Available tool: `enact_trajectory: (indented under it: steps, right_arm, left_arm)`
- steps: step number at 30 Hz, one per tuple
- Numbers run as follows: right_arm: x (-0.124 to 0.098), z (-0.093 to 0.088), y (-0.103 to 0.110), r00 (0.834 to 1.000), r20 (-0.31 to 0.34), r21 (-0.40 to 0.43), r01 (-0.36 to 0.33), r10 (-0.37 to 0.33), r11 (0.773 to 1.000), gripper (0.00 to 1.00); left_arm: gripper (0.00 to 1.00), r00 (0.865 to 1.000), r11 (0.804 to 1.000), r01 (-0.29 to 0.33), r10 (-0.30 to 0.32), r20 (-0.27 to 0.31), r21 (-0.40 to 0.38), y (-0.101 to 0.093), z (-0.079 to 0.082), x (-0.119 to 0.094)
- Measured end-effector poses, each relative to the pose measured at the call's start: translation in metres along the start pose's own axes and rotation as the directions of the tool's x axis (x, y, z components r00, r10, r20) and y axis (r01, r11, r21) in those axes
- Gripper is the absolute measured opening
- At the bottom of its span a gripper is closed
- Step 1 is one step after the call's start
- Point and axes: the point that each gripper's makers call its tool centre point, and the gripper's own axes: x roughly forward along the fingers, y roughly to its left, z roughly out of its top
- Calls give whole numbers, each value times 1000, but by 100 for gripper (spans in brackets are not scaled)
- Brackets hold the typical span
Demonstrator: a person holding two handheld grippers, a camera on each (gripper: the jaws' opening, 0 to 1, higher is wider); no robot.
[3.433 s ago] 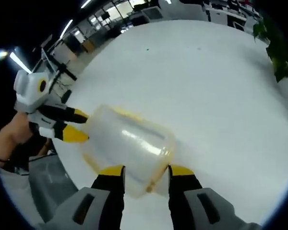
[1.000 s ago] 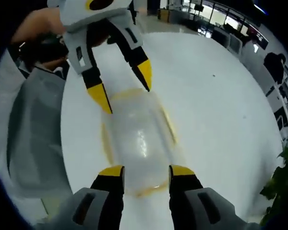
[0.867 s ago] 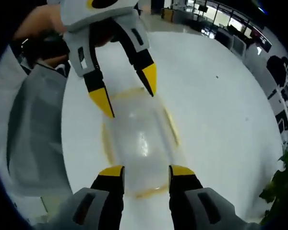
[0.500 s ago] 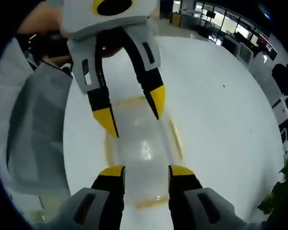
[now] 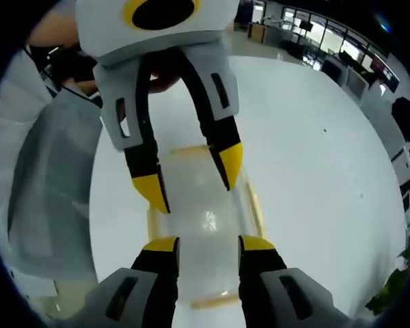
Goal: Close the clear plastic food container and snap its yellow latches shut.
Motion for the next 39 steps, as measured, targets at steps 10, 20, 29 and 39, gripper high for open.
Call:
enact_trajectory:
  steps: [10,20,29,39]
  right_arm:
    - [2,10,-4,1000,14,-30,7,-7,1000,34]
    - [2,15,-12,1000,9,-59,17,-16,998,36]
    - [6,15,-18,1000,0,-62,9,-9,998,43]
    - [9,17,-25,999,-4,-54,-34,34,998,48]
  left_arm:
    - [37,1000,1000,5,-5,4,-19,-3,1,2]
    - [39,1000,1000,7,-7,0,0,-6,1,4]
    - [46,1000,998,-9,9,-11,64,-13,-2,6]
    - [48,1000,999,-19,20,-11,49,-15,-1,5]
